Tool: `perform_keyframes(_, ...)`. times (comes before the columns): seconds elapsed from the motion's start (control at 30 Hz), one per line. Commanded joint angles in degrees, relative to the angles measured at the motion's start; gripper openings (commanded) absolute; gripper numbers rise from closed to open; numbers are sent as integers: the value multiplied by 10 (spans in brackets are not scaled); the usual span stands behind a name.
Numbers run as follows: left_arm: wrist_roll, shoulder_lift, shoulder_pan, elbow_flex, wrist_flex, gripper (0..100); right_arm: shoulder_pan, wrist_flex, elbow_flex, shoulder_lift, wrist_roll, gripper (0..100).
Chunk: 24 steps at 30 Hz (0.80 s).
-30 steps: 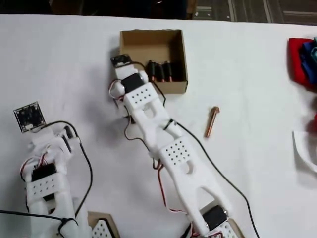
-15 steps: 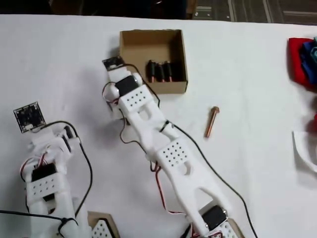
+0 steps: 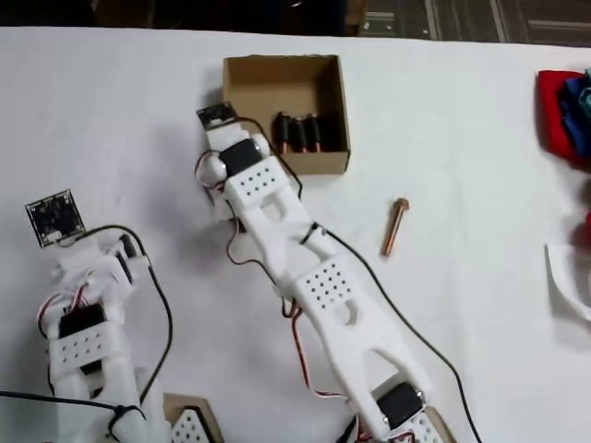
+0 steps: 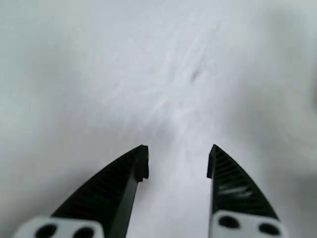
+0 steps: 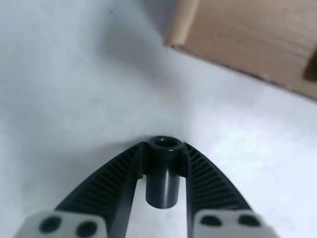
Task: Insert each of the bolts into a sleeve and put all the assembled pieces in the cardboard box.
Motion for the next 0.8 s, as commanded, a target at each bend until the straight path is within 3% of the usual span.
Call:
perform_keyframes(0.0,4,-11,-2,-24,-11,211,-3,12,40,-28,5,92)
perform_keyframes(0.23,4,-11,-2,-24,-11,211,-4,12,77,-59,5,197)
perform_keyframes(0.77,4,-11,-2,-24,-11,211,-3,12,79,-56,5,197)
